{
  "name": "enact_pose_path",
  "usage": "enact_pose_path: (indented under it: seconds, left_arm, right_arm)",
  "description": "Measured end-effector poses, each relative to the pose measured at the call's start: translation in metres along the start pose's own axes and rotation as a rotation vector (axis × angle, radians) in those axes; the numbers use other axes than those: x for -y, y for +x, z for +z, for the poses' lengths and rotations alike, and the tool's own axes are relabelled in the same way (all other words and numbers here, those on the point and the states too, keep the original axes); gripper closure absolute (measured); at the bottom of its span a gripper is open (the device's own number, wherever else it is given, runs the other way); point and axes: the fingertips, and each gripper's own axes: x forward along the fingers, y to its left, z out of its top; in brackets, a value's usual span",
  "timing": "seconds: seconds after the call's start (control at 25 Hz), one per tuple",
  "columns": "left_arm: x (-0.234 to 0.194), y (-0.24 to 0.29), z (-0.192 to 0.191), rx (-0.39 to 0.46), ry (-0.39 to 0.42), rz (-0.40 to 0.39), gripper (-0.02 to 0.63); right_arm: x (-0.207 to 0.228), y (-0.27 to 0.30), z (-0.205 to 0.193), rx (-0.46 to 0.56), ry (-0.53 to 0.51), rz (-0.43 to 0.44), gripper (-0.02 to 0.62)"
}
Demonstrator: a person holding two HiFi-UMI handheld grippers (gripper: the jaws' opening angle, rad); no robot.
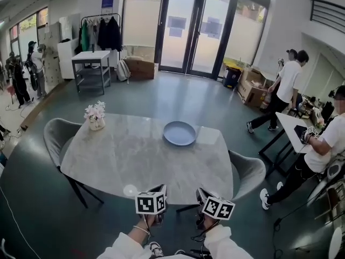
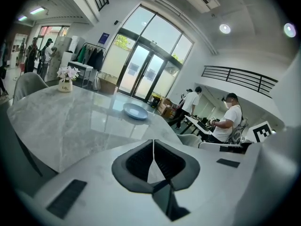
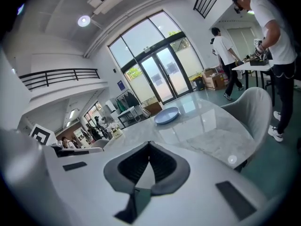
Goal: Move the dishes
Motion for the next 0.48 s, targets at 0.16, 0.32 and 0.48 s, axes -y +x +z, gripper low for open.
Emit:
enact_pose_path:
  seconds: [0.16,0.32,0.48]
  left_arm:
    - [0.021,0.006,-0.013,-0.012,-0.007,-0.009,0.592]
    - [0.043,0.007,-0.030,-0.035,0.005,-0.003,0.592]
    - [0.064,0.004,-0.039,-0.038,0.004,0.010,0.592]
  right_arm:
    - [0.012,-0.014,-0.010,0.002,0.006,0.010,0.537]
    - [0.033,-0.031,-0.021,-0.005,0.030,-0.005,0.537]
    - [0.041,-0.045,-0.025,-0.019,0.037,0.019,0.537]
